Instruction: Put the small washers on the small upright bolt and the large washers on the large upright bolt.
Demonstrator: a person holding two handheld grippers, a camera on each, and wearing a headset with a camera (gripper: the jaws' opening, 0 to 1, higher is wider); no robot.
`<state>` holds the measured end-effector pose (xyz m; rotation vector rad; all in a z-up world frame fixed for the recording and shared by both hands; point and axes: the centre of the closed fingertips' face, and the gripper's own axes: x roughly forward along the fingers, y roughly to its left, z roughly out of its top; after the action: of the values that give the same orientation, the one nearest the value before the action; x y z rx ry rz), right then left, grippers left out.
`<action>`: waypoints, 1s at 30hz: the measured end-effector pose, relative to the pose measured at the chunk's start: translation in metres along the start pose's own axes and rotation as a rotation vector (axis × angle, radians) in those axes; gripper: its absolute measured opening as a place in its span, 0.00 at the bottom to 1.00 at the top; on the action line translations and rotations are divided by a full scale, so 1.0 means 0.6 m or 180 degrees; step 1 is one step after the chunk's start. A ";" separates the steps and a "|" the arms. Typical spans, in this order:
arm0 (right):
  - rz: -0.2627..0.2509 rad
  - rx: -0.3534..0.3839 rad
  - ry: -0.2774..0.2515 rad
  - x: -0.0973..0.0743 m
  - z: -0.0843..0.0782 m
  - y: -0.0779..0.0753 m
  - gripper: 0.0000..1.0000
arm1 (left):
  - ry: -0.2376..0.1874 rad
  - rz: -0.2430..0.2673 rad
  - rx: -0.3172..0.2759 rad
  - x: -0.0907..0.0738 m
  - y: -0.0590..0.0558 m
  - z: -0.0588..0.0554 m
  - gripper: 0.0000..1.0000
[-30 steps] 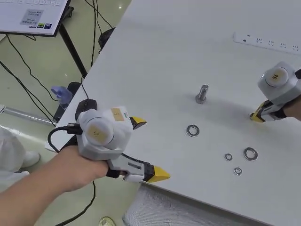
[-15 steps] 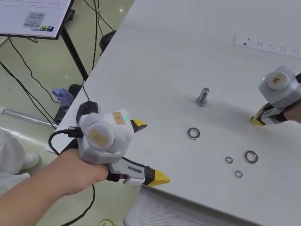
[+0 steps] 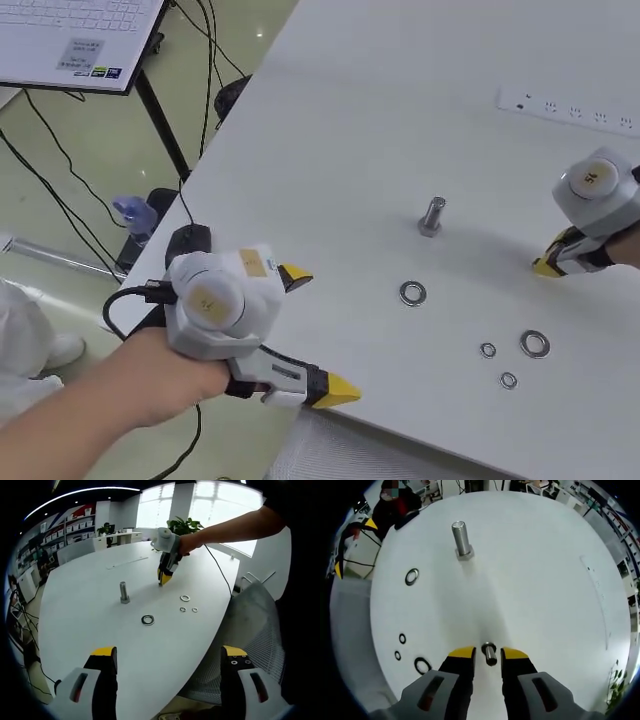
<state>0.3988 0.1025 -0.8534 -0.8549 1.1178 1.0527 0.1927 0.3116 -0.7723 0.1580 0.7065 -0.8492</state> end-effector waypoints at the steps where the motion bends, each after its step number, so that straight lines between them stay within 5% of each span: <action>1: -0.0003 -0.0005 -0.0002 -0.003 0.000 0.000 0.23 | -0.0004 0.0002 0.0006 0.000 0.000 0.000 0.85; 19: -0.0070 -0.0154 -0.0081 -0.054 0.009 0.003 0.26 | -0.0061 0.0032 0.0037 -0.012 -0.006 0.014 0.86; 30: -0.0089 -0.0190 -0.0022 -0.071 -0.010 0.024 0.25 | -0.0057 0.0052 0.0069 -0.018 -0.007 0.015 0.85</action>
<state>0.3791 0.0918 -0.8136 -0.9112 1.0703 1.0696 0.1895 0.3119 -0.7579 0.1751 0.6785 -0.8420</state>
